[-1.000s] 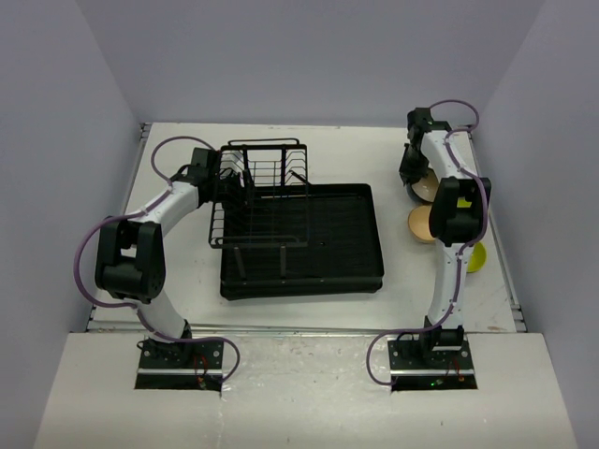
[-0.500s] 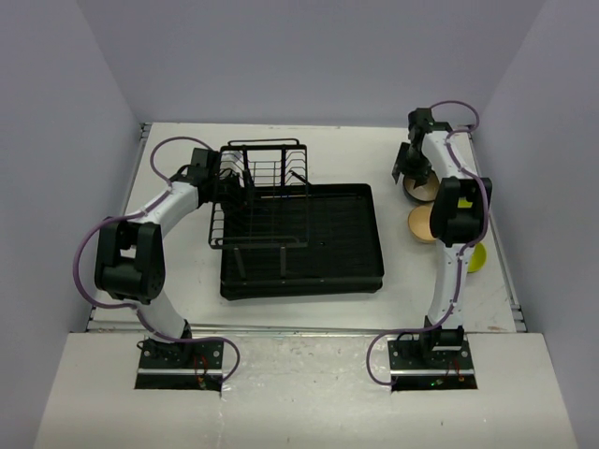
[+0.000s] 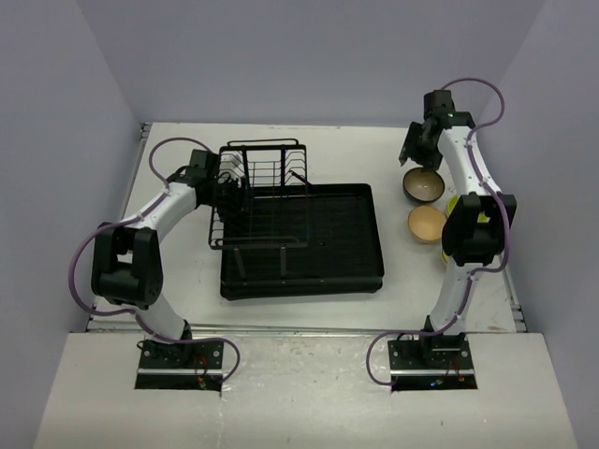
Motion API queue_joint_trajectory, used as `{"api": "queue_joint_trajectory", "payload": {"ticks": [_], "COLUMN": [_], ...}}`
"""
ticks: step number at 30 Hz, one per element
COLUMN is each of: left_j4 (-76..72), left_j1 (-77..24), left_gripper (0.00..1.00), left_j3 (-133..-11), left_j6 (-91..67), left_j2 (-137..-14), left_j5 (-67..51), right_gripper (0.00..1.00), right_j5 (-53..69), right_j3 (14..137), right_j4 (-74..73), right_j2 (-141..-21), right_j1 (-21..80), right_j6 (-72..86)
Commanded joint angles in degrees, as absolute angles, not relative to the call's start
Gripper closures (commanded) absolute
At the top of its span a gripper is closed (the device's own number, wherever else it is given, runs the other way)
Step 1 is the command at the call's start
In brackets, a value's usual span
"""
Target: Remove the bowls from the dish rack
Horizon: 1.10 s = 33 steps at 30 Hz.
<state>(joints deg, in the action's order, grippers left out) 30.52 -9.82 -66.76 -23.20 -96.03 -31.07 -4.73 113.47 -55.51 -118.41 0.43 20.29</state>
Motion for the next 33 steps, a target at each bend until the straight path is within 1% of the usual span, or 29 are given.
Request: {"api": "queue_joint_trajectory", "payload": {"ticks": [1, 3, 8, 11, 14, 25, 33], "left_j4": [35.1, 34.5, 33.4, 33.9, 33.8, 33.2, 28.7], "left_j1": [-10.6, -9.8, -7.0, -6.4, -6.2, -3.3, -2.8], "left_gripper": [0.38, 0.35, 0.33, 0.32, 0.29, 0.28, 0.28], "left_j3": [-66.2, -65.1, -64.2, -64.9, -65.3, -66.2, -63.2], "left_j6": [-19.1, -19.2, -18.6, -17.7, -17.0, -18.5, -20.6], "left_j2": [-93.5, -91.7, -89.6, -88.9, -88.6, -86.5, -82.7], "left_j5": [-30.9, -30.3, -32.7, -33.7, -35.3, -37.2, -43.3], "right_gripper": [0.40, 0.40, 0.40, 0.39, 0.39, 0.38, 0.36], "right_j5": [-3.9, -3.7, -3.4, -3.8, -4.1, -0.8, -0.4], "right_j3": [112.4, 110.3, 105.1, 104.2, 103.9, 102.8, 99.5], "right_j4": [-55.5, -55.0, -53.4, -53.5, -53.8, -55.2, -55.4], "right_j2": [-114.6, -113.2, -109.1, -107.9, -107.2, -101.4, -97.9], "right_j1": [0.4, 0.3, 0.3, 0.3, 0.4, 0.4, 0.4], "right_j6": [20.0, 19.9, 19.7, 19.5, 19.3, 20.2, 19.8]}}
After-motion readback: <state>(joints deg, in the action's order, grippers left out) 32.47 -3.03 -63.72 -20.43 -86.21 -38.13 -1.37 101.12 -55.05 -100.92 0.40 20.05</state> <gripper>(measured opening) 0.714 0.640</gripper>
